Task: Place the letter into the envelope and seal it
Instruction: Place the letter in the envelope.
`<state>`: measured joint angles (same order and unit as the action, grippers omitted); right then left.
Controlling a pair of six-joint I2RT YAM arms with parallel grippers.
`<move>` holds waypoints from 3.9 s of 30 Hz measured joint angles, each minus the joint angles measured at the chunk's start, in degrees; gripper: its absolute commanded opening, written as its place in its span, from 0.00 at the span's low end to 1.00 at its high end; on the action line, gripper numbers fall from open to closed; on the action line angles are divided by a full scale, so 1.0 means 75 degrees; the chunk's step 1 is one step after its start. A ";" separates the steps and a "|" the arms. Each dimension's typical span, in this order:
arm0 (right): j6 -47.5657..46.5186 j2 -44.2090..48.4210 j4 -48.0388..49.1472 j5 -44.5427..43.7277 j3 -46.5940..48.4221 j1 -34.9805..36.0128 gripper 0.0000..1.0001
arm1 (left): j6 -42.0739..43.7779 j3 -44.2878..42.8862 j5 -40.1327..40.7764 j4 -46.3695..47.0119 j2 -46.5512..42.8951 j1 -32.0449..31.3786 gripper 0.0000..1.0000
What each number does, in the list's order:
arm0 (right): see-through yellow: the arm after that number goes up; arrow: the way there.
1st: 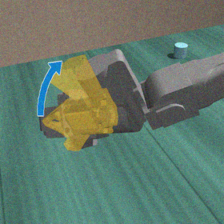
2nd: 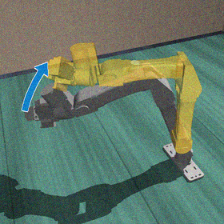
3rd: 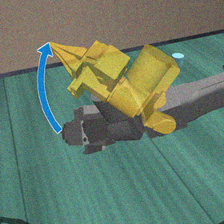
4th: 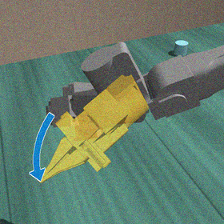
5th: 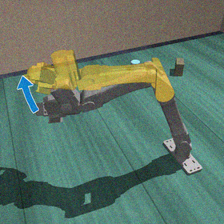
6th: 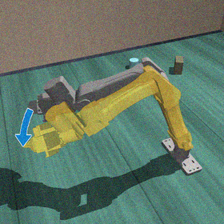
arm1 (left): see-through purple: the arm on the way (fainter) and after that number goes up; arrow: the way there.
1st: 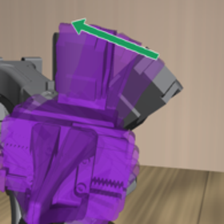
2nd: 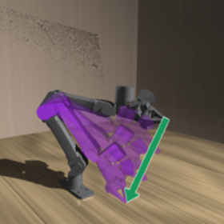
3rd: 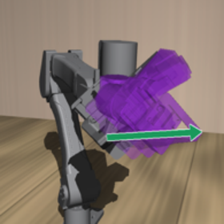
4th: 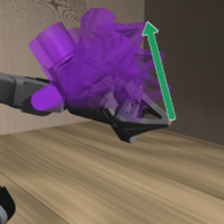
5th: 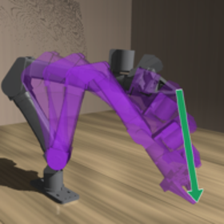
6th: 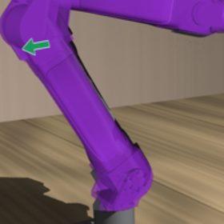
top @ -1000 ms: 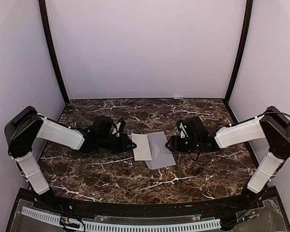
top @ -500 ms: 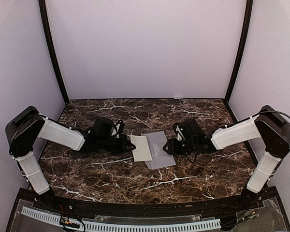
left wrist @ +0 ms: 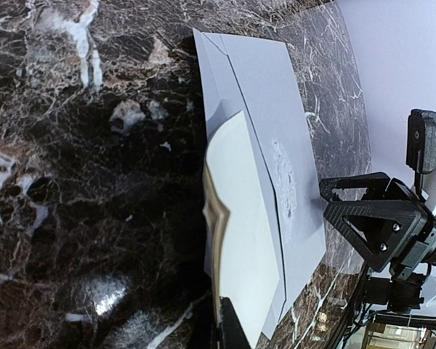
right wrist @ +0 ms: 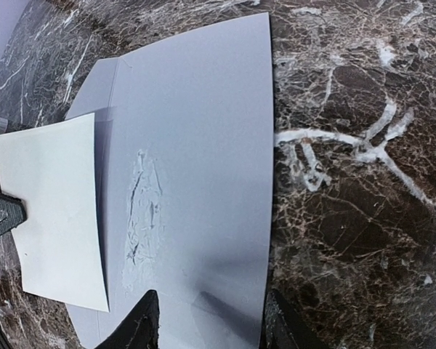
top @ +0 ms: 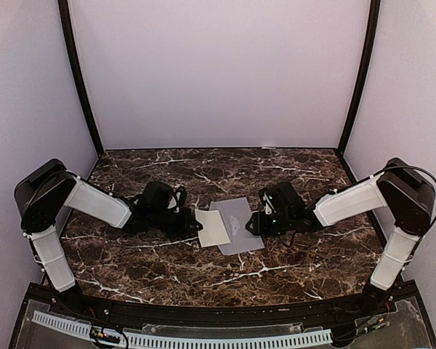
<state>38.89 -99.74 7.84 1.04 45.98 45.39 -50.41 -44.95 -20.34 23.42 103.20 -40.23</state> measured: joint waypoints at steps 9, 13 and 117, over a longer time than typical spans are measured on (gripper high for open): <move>-0.0003 -0.0108 0.0079 0.0003 0.0079 0.0023 0.44 | 0.0000 -0.0003 -0.0020 -0.0052 0.0143 0.0000 0.00; -0.0003 -0.0131 0.0087 0.0000 0.0105 0.0050 0.44 | -0.0003 -0.0035 -0.0020 -0.0157 0.0268 0.0029 0.00; 0.0085 -0.0175 -0.0184 -0.0102 0.0286 0.0551 0.42 | -0.0061 -0.1011 -0.1151 -0.0612 0.0991 0.0006 0.00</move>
<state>39.53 -101.06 6.46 0.27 48.12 49.52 -50.87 -52.53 -28.97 18.83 110.63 -40.18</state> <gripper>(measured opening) 0.419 0.006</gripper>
